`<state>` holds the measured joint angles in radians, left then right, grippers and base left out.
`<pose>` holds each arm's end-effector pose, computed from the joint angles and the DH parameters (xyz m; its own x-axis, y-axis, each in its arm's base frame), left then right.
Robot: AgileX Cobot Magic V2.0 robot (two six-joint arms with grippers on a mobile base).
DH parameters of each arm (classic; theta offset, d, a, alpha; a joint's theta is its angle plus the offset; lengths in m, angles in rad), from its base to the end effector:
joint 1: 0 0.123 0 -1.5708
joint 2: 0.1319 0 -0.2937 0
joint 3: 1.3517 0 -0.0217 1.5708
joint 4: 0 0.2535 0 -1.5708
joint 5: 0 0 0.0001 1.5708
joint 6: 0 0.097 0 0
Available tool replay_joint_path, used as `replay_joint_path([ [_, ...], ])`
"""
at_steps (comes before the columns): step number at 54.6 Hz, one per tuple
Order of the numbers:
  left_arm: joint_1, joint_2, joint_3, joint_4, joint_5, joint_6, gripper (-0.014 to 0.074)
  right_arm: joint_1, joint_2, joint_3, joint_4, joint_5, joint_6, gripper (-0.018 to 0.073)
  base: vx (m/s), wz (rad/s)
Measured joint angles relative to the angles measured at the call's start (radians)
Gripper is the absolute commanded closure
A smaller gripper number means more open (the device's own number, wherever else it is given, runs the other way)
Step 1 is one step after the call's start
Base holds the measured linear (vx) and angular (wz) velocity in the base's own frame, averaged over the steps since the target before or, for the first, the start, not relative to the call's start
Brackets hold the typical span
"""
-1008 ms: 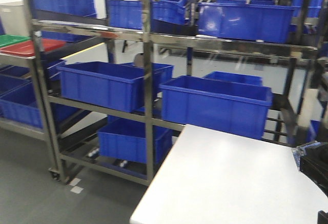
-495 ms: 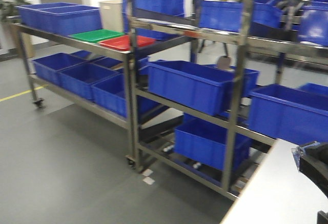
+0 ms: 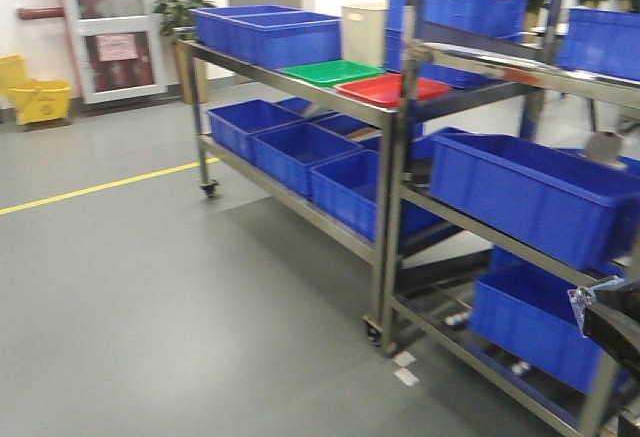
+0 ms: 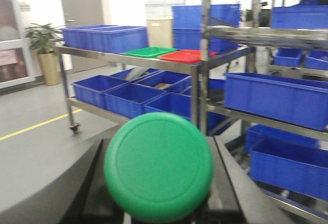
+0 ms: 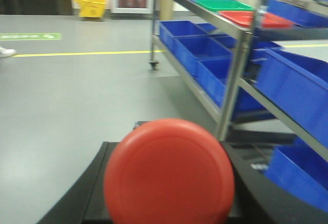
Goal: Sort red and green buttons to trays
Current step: 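Drive the base to the shelf with the green and red trays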
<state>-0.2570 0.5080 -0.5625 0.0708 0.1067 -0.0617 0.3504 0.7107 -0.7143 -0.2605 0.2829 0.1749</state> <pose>0.1058 -0.0271 0.3590 0.0362 -0.0005 -0.9993 0.2466 0.9691 0.0084 0.1434 0.0450 0.3691 -0.1496 -0.1350 -0.9795 -0.2881 0.9536 -0.0874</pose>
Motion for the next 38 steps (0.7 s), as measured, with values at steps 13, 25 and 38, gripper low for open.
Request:
replay_joint_path([
  [13,0.0,0.0,0.0,0.0,0.0,0.0,0.0602,0.0,0.0,0.0,0.0,0.001,0.0,0.0568,0.25,0.48],
  [25,0.0,0.0,0.0,0.0,0.0,0.0,0.0602,0.0,0.0,0.0,0.0,0.0,0.0,0.0568,0.3,0.46],
  [38,0.0,0.0,0.0,0.0,0.0,0.0,0.0602,0.0,0.0,0.0,0.0,0.0,0.0,0.0568,0.33,0.4],
])
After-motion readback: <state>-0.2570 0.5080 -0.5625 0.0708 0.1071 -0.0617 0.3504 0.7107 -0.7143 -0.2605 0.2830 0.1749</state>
